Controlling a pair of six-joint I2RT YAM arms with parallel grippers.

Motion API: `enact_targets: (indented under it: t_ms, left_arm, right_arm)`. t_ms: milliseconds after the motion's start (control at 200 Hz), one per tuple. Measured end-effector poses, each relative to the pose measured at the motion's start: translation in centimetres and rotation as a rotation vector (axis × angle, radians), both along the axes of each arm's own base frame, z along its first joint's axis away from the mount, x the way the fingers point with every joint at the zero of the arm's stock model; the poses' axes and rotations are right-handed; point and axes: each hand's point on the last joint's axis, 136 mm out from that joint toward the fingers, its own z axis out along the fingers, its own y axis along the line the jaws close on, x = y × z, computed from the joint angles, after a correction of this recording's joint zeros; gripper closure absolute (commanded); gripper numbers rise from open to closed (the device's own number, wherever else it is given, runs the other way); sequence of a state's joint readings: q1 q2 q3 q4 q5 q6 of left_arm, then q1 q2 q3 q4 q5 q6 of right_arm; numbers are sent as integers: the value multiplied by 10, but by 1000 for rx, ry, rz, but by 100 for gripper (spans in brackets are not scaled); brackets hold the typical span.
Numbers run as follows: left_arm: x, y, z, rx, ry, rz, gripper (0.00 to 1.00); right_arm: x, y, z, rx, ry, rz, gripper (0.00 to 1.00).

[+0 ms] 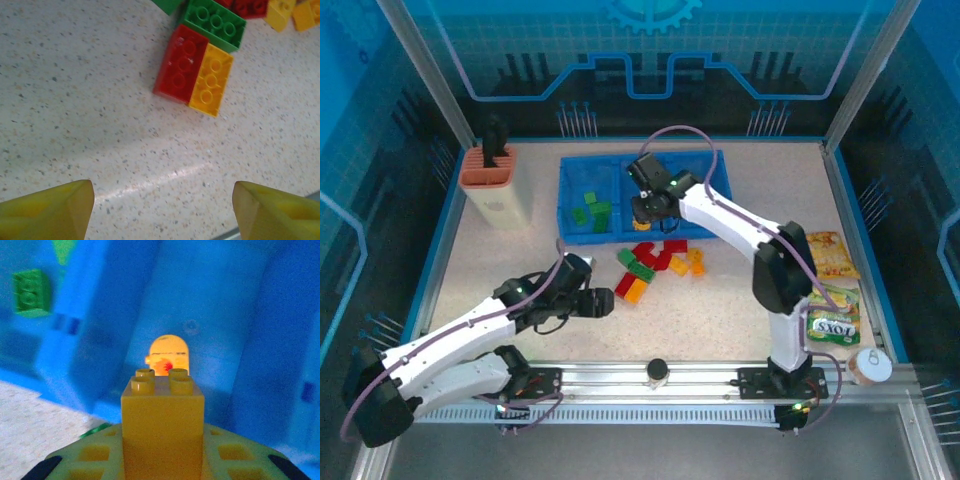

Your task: Sort the legos into containers by color

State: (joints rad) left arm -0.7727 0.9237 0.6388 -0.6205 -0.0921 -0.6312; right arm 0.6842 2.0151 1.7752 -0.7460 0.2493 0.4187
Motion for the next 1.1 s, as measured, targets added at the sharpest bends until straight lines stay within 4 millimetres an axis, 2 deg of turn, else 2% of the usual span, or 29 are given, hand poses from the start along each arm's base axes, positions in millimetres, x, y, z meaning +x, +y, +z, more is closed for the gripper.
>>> enact_targets:
  t_ms: [90, 115, 145, 175, 290, 420, 550, 670, 750, 880, 1021, 1101]
  left_arm:
    - [-8, -4, 3, -10, -7, -25, 26]
    - [-9, -5, 3, -13, -8, -26, 26]
    - [-11, -5, 4, -15, -9, -29, 26]
    - [-12, -5, 3, -11, -10, -30, 26]
    - [-12, -4, 2, 0, -9, -23, 28]
    - [-11, -2, 0, 13, -6, -7, 29]
    - [-10, 0, -14, 65, 28, -3, 32]
    - [-6, -1, -29, 136, 68, -11, 34]
    - [1, -6, -33, 165, 72, -19, 36]
    - [21, -10, -38, 175, 64, 2, 43]
    - [42, 0, -52, 183, 94, 61, 45]
    - [49, -2, -55, 192, 104, 54, 46]
  right_arm:
    - [8, -4, -24, -42, 56, -8, 64]
    - [10, -6, -29, -53, 68, -10, 56]
    - [13, -6, -32, -60, 75, -11, 42]
    - [14, -7, -33, -64, 80, -12, 37]
    - [16, -7, -24, -57, 74, -5, 32]
    - [11, -8, -6, -38, 48, 0, 32]
    - [-12, -12, 25, -4, 3, 23, 32]
    - [-47, -10, 56, 50, -59, 64, 32]
    - [-70, -11, 68, 96, -88, 85, 32]
    - [-94, -28, 68, 138, -99, 65, 32]
    - [-113, -47, 52, 142, -77, 35, 32]
    - [-121, -56, 43, 144, -66, 19, 33]
